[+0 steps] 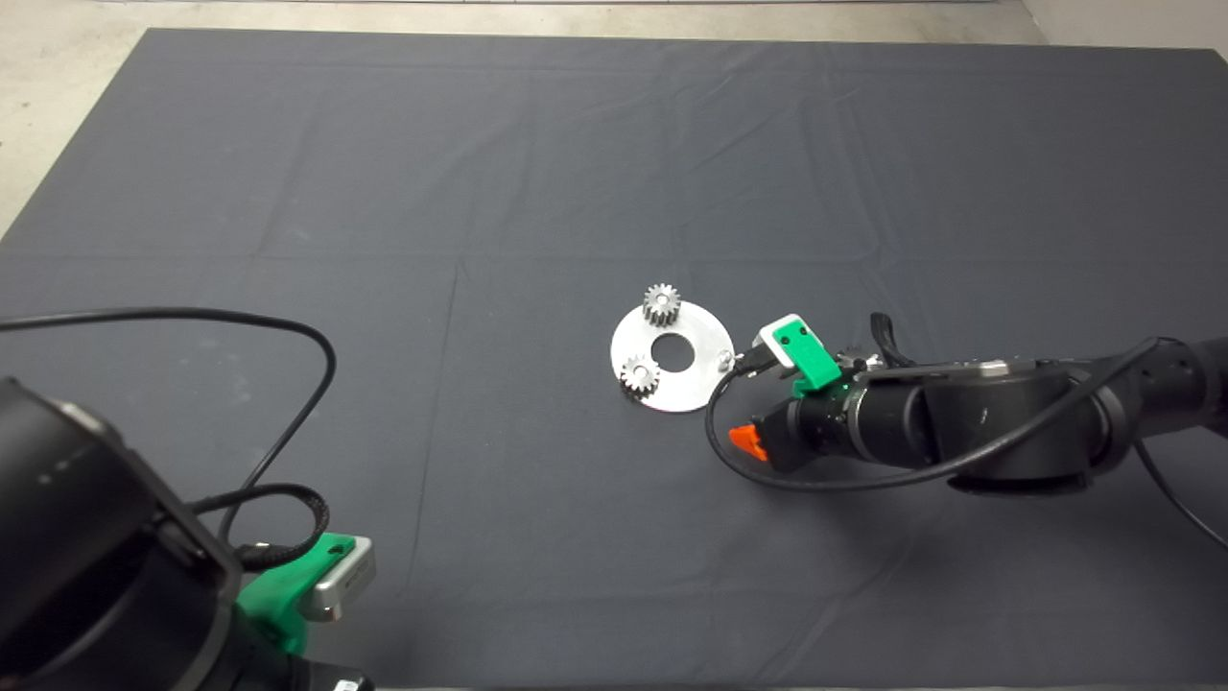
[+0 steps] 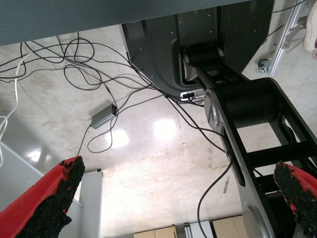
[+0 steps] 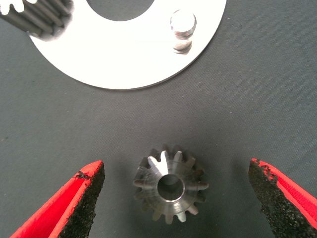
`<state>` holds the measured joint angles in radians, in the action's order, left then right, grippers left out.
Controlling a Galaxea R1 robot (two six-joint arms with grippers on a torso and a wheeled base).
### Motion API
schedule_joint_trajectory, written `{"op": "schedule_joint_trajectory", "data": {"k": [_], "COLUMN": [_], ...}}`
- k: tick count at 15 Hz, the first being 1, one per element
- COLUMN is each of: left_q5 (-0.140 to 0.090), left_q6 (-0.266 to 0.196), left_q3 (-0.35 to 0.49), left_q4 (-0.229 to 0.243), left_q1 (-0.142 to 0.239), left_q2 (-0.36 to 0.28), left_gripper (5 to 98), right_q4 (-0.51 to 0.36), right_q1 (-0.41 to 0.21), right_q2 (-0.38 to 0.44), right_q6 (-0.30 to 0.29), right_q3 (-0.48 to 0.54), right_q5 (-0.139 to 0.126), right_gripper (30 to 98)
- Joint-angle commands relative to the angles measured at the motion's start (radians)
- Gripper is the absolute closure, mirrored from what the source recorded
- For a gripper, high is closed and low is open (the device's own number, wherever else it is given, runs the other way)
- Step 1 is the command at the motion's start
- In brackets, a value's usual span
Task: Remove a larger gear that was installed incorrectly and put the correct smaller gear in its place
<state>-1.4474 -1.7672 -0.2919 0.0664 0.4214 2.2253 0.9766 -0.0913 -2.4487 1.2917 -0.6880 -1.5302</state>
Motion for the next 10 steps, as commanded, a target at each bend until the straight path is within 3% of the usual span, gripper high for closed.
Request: {"op": "schedule_joint_trajectory", "data": {"k": [1,7,10], "left_q5": [-0.002,-0.002,-0.002], "left_q6": [-0.008,-0.008,-0.008], "left_q3": [0.018,0.018,0.018], "left_q4": [0.016,0.016,0.016], "left_q1": [0.011,0.011,0.011], "left_q2": [0.001,0.001,0.001], "left_gripper": [5.4,5.4,5.4], "right_q4": [0.033,0.033,0.038], "right_q1": [-0.008,0.021,0.028], "right_q2": [0.003,0.003,0.004], "right_q6": [0.008,0.003,0.003], "right_q3": [-0.005,-0.008,-0.008], "right_q5": [0.001,0.001,0.001], "right_gripper": [51.5,57.8,57.9]}}
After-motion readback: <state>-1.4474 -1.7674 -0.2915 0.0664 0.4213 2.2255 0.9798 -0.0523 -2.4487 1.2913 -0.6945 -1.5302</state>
